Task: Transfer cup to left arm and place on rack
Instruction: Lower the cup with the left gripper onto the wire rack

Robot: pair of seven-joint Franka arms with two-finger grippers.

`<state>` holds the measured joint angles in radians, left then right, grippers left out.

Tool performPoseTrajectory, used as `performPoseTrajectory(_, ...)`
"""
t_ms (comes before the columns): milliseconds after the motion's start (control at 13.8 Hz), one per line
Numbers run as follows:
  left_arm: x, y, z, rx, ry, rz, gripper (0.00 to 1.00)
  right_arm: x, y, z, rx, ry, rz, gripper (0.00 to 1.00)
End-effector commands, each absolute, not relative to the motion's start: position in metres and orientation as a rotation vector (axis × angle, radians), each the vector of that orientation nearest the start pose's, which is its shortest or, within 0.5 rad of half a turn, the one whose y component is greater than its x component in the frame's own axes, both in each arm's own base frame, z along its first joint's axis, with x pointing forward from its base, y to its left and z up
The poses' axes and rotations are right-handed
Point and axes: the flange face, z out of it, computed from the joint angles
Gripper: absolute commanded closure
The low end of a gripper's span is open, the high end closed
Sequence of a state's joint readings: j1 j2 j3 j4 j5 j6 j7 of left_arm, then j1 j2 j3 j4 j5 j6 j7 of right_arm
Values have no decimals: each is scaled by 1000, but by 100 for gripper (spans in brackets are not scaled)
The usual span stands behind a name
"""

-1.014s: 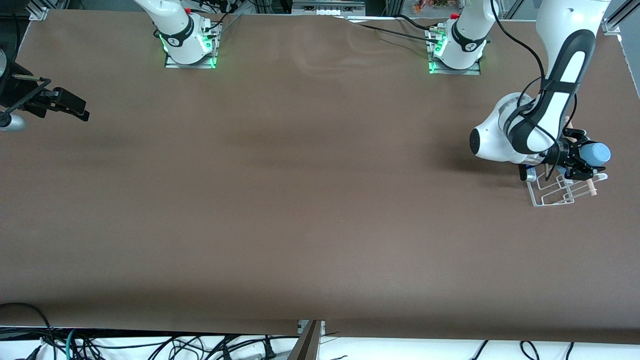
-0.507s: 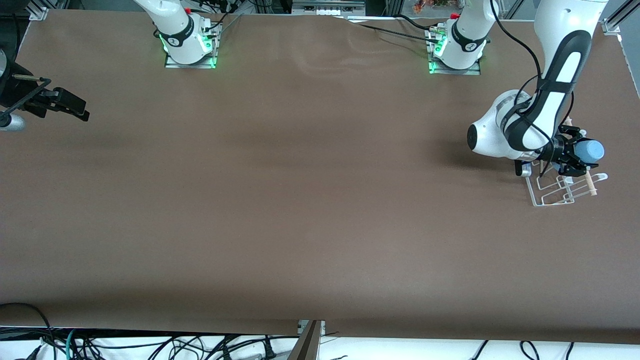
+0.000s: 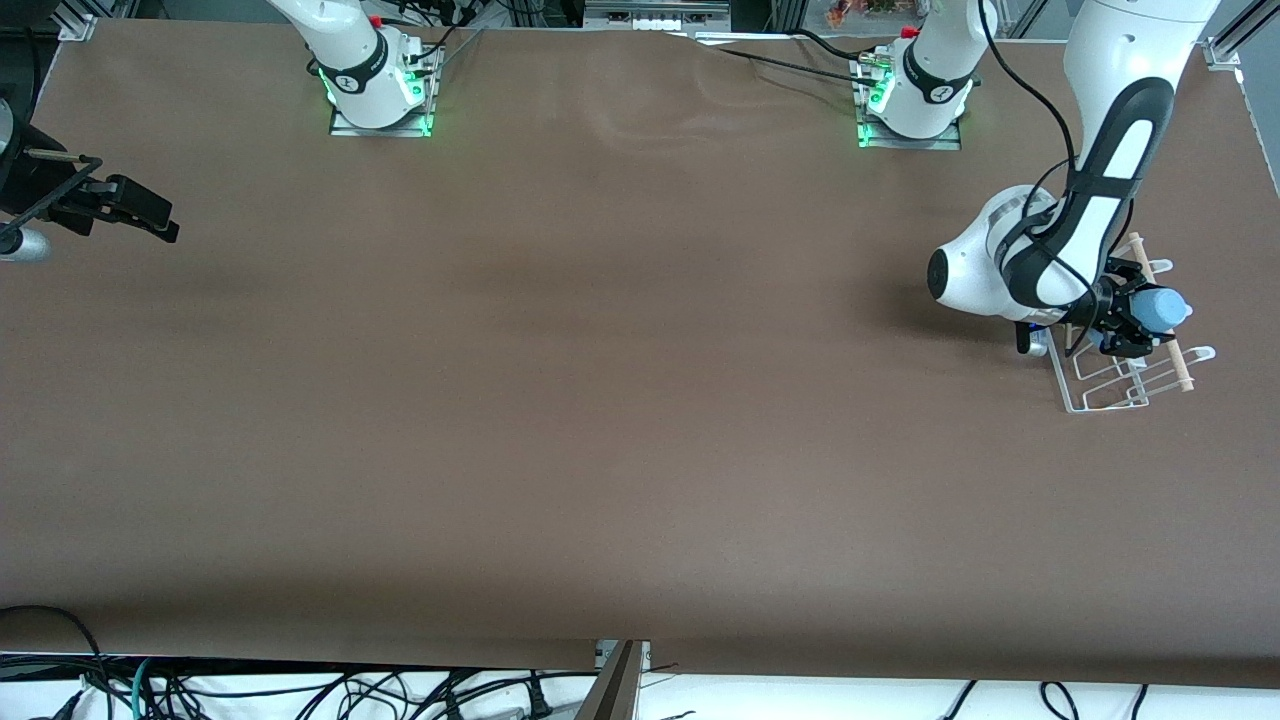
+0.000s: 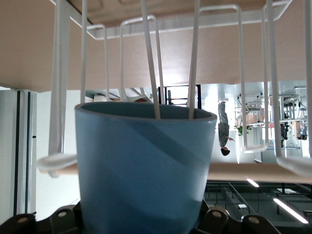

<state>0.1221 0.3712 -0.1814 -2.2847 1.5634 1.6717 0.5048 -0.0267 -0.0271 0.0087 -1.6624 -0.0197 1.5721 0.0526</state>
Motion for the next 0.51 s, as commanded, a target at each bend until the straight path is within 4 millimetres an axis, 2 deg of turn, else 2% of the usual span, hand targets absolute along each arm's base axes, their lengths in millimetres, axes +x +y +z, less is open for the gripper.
performPoseTrajectory(0, 505, 71, 204, -1261, 1374, 1040, 70, 541, -11, 601, -3149, 133, 84, 0)
performPoseTrajectory(72, 506, 71, 204, -1279, 1371, 1031, 2, 541, -11, 601, -3150, 133, 84, 0)
performPoseTrajectory(217, 512, 70, 213, -1316, 1350, 1018, 0, 542, -11, 601, -3155, 128, 82, 0)
performPoseTrajectory(434, 526, 65, 250, -1516, 1268, 996, 0, 542, -12, 601, -3157, 128, 82, 0)
